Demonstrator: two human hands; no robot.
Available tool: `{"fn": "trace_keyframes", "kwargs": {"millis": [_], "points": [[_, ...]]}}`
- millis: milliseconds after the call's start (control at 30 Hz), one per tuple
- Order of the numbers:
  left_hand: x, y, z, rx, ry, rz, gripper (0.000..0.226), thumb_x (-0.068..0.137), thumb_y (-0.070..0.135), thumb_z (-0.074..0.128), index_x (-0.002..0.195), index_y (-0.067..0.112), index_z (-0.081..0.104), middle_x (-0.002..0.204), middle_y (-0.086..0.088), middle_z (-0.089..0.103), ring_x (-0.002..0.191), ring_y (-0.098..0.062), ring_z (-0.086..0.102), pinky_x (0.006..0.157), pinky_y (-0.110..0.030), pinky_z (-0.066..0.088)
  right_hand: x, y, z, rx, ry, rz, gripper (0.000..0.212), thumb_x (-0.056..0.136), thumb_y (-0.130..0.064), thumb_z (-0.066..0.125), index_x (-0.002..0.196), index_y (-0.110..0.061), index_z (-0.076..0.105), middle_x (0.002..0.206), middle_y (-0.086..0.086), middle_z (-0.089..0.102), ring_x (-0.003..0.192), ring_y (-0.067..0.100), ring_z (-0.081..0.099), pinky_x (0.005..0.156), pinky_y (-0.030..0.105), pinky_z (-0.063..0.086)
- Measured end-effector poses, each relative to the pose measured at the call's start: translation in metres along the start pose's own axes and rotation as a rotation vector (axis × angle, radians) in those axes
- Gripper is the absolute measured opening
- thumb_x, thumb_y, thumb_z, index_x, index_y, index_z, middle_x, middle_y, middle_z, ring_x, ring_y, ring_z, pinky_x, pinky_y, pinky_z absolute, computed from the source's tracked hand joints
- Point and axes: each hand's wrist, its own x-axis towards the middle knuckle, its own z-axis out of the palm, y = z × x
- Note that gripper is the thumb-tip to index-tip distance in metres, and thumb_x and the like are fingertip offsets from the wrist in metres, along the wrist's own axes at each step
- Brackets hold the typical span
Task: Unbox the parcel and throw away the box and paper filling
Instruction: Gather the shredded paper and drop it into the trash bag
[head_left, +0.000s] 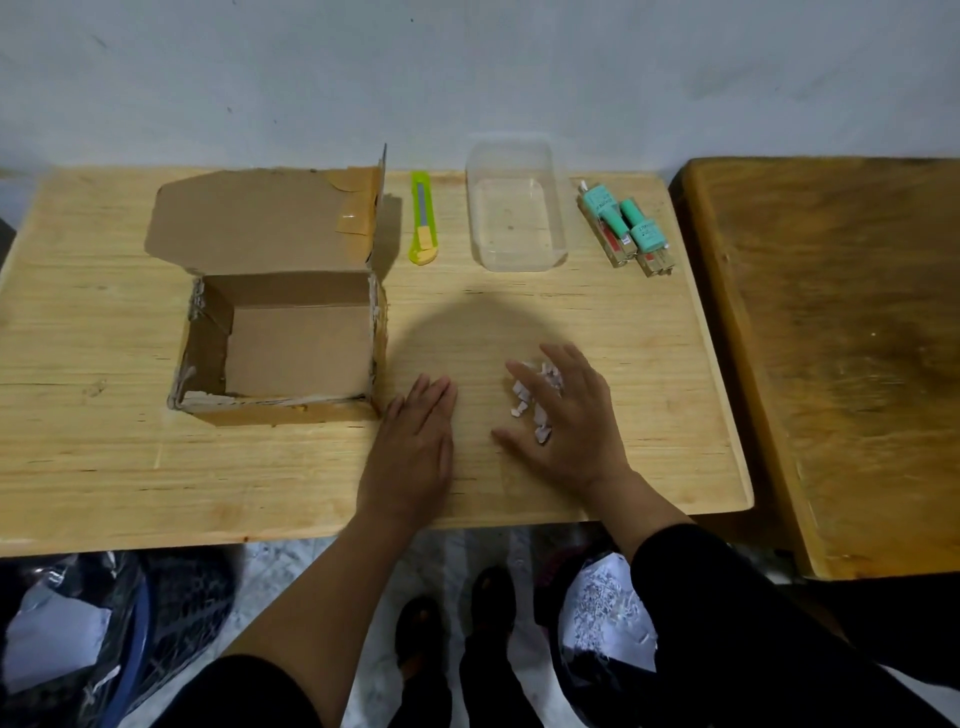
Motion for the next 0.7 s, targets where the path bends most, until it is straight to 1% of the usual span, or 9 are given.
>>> {"fn": "trace_keyframes", "kwargs": {"millis": [67, 133, 233, 300, 367, 500, 633, 700], "points": [[0.000, -0.001, 0.000, -0.002, -0.001, 0.000, 0.051, 0.090, 0.023, 0.028, 0.137, 0.008, 0.041, 0.143, -0.008, 0.045, 0.137, -0.022, 0.032, 0.111, -0.043, 0.028, 0.006, 0.001, 0.002, -0.055, -0.046, -0.004, 0.066, 0.072, -0.067, 0.056, 0.129, -0.034, 0.048, 0.138, 0.009, 0.048, 0.130, 0.029, 0.040, 0.099, 0.042, 0.036], [0.001, -0.001, 0.000, 0.005, -0.001, 0.004, 0.049, 0.090, 0.023, 0.029, 0.135, 0.008, 0.042, 0.141, -0.009, 0.047, 0.136, -0.022, 0.033, 0.110, -0.043, 0.030, 0.012, 0.002, 0.004, -0.106, -0.043, -0.015, 0.060, 0.074, -0.067, 0.051, 0.125, -0.034, 0.052, 0.131, 0.007, 0.054, 0.120, 0.022, 0.044, 0.091, 0.039, 0.039], [0.001, 0.000, -0.001, 0.011, -0.004, 0.007, 0.048, 0.091, 0.023, 0.031, 0.134, 0.007, 0.045, 0.140, -0.010, 0.048, 0.134, -0.024, 0.036, 0.108, -0.044, 0.032, 0.012, 0.003, 0.007, -0.055, 0.018, -0.017, 0.044, 0.079, -0.055, 0.054, 0.113, -0.027, 0.063, 0.110, 0.009, 0.062, 0.101, 0.020, 0.042, 0.078, 0.037, 0.045], [0.001, 0.000, -0.002, 0.003, -0.009, 0.007, 0.048, 0.091, 0.024, 0.030, 0.134, 0.007, 0.044, 0.141, -0.010, 0.047, 0.135, -0.024, 0.036, 0.109, -0.045, 0.032, 0.008, 0.003, 0.009, 0.030, 0.064, -0.007, 0.035, 0.083, -0.043, 0.058, 0.108, -0.021, 0.067, 0.099, 0.011, 0.062, 0.091, 0.019, 0.042, 0.072, 0.033, 0.047], [0.000, 0.001, -0.002, -0.001, -0.019, 0.001, 0.049, 0.092, 0.025, 0.029, 0.135, 0.007, 0.043, 0.142, -0.010, 0.046, 0.136, -0.024, 0.035, 0.110, -0.046, 0.031, 0.003, 0.002, 0.009, 0.069, 0.088, 0.009, 0.031, 0.084, -0.036, 0.057, 0.105, -0.016, 0.069, 0.089, 0.012, 0.060, 0.084, 0.017, 0.042, 0.066, 0.030, 0.047], [0.001, 0.002, -0.003, 0.003, -0.024, -0.002, 0.050, 0.092, 0.026, 0.027, 0.135, 0.008, 0.043, 0.142, -0.010, 0.046, 0.136, -0.024, 0.035, 0.110, -0.046, 0.031, -0.006, -0.002, 0.007, -0.013, 0.140, 0.069, 0.028, 0.084, -0.028, 0.054, 0.097, -0.009, 0.071, 0.076, 0.011, 0.061, 0.067, 0.022, 0.057, 0.057, 0.027, 0.049], [0.001, 0.001, -0.002, -0.016, -0.011, 0.000, 0.050, 0.092, 0.027, 0.027, 0.134, 0.007, 0.045, 0.141, -0.010, 0.047, 0.136, -0.024, 0.034, 0.109, -0.045, 0.030, -0.017, -0.009, 0.004, -0.036, 0.174, 0.153, 0.027, 0.084, -0.023, 0.051, 0.089, -0.005, 0.070, 0.069, 0.012, 0.061, 0.055, 0.024, 0.059, 0.046, 0.023, 0.046], [0.001, 0.001, -0.001, -0.019, -0.016, 0.010, 0.051, 0.092, 0.028, 0.026, 0.133, 0.006, 0.045, 0.141, -0.012, 0.047, 0.136, -0.026, 0.035, 0.109, -0.045, 0.029, -0.023, -0.012, 0.001, -0.007, 0.160, 0.205, 0.025, 0.085, -0.020, 0.051, 0.084, -0.003, 0.069, 0.069, 0.014, 0.061, 0.053, 0.027, 0.060, 0.045, 0.023, 0.047]]}}
